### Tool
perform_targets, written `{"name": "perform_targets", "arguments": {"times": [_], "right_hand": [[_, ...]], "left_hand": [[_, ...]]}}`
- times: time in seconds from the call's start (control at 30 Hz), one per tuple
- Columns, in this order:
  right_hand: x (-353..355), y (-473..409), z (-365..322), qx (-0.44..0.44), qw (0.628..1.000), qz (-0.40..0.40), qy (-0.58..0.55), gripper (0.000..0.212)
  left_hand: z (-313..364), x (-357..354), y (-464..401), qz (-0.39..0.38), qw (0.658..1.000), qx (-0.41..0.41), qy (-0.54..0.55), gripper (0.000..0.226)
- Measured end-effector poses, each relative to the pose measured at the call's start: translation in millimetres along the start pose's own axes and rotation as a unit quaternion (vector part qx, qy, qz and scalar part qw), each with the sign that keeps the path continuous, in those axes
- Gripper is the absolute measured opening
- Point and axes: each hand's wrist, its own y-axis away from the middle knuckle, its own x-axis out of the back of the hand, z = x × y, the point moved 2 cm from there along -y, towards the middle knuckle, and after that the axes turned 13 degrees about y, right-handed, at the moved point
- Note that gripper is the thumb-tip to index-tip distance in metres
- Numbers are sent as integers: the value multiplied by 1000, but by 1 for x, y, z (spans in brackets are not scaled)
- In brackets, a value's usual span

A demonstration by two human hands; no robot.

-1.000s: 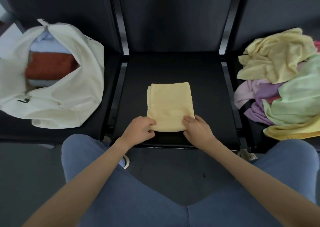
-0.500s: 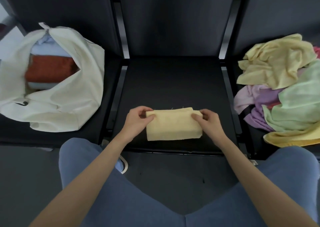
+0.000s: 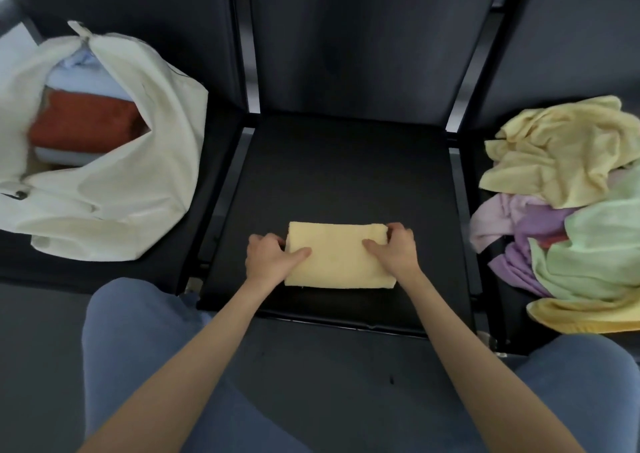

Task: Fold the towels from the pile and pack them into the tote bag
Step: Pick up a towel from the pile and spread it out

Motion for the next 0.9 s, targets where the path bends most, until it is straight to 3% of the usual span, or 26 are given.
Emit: {"name": "perform_targets", "arguments": {"times": [0.17,0.3,0.43,0.5,0.6,0.73,0.9], "right_hand": [[-2,10,-3,6,999,-37,-6,56],[3,21,3,-17,992,-118,-38,39],[18,34,5,55,969,-240,15,15],[29,40,0,101,951,-292,35,19],[43,54,-23,180,905,-385,28,43],[49,75,-82,239,869,-432,-33,44],[17,84,-157,248,868,-425,-70,45]], "left_hand": [[10,-11,10,-22,995,35,-88,48],[12,-12,17,-55,995,23,85,32],[21,10,38,-125,964,0,236,20],[28,27,48,-145,954,-21,262,23],[40,59,58,-156,947,-59,276,28],[48,105,61,-119,947,-81,287,30],[27,161,50,-23,937,-48,347,27]]}}
